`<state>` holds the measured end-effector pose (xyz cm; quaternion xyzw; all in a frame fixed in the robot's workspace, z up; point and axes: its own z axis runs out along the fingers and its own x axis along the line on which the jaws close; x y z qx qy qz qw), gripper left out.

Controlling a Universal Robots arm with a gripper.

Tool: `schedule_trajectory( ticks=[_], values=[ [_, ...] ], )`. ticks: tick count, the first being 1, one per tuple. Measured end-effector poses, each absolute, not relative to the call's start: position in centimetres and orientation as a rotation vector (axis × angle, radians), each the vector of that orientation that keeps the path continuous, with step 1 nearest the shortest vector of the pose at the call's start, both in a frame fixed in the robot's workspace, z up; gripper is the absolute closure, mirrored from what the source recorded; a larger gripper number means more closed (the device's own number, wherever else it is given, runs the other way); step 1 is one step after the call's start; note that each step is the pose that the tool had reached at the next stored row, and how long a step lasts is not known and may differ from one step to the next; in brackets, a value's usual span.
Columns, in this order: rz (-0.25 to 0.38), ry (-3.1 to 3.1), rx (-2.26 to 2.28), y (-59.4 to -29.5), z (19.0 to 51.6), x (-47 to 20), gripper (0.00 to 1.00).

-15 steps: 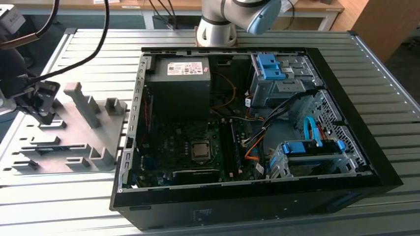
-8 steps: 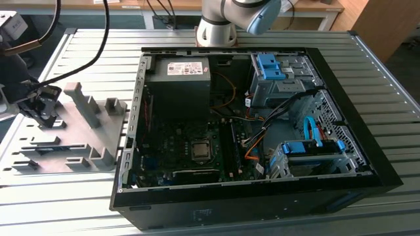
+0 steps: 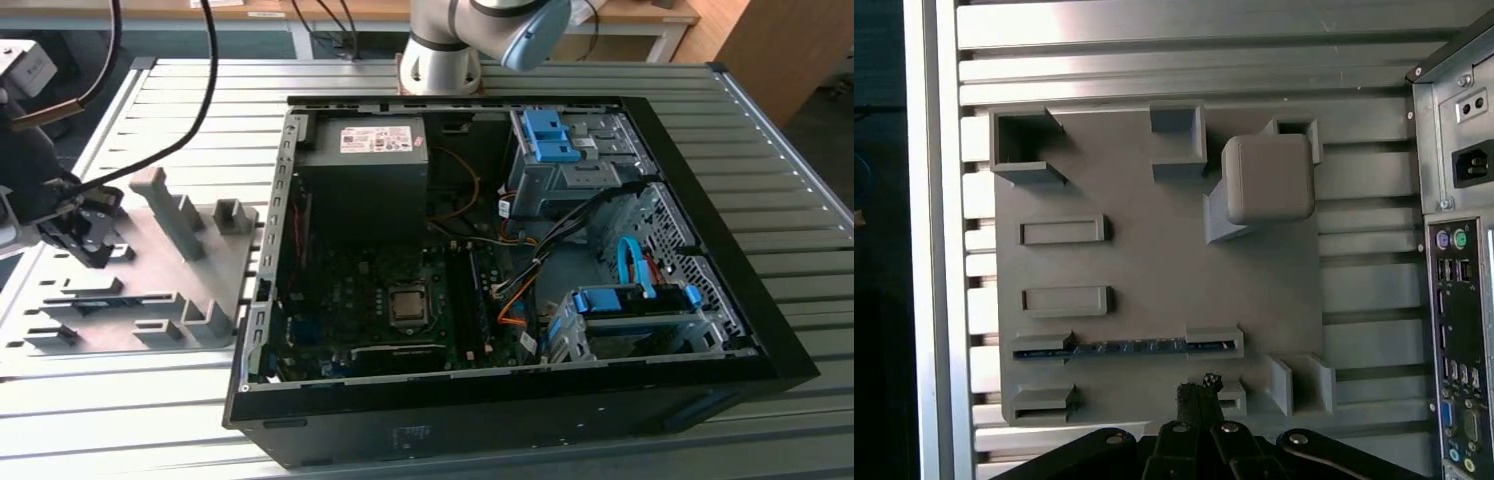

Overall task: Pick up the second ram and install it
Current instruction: 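Reach for the second ram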

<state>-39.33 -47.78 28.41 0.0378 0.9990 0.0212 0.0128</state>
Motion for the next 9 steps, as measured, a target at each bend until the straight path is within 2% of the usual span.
schedule_trajectory(
  ticks=[9],
  values=[
    [0.053,3.167,0.080,-47.78,27.55,-39.41,0.90]
  ],
)
